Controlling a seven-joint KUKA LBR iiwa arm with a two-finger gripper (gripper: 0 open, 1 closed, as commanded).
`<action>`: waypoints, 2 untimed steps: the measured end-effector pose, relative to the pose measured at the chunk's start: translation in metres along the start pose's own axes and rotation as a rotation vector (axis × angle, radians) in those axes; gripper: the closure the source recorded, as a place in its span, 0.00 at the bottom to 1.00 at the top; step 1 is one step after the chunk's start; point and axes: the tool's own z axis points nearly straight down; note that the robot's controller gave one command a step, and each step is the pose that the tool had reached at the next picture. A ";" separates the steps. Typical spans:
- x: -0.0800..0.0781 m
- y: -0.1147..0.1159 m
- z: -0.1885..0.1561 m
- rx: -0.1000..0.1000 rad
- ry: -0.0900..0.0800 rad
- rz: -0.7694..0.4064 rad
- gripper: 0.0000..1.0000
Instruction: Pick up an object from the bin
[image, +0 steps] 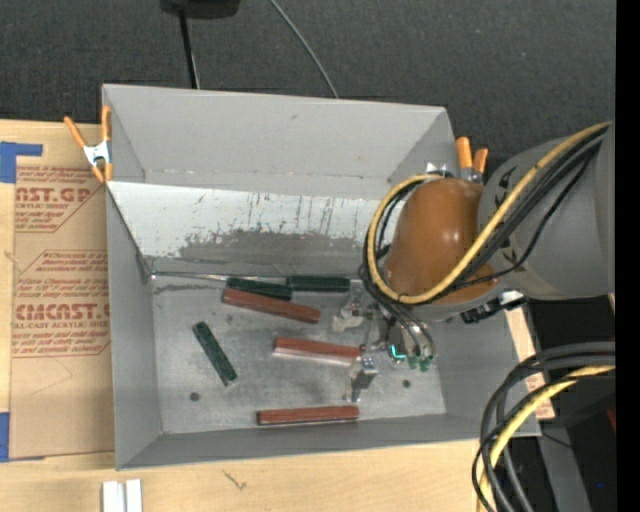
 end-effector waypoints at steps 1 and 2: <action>-0.002 0.000 -0.004 0.000 -0.008 0.000 0.00; -0.033 -0.007 0.053 -0.003 -0.016 0.179 1.00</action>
Offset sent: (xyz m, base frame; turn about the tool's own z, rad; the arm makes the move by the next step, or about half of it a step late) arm 0.0289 -0.0075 -0.0591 0.1791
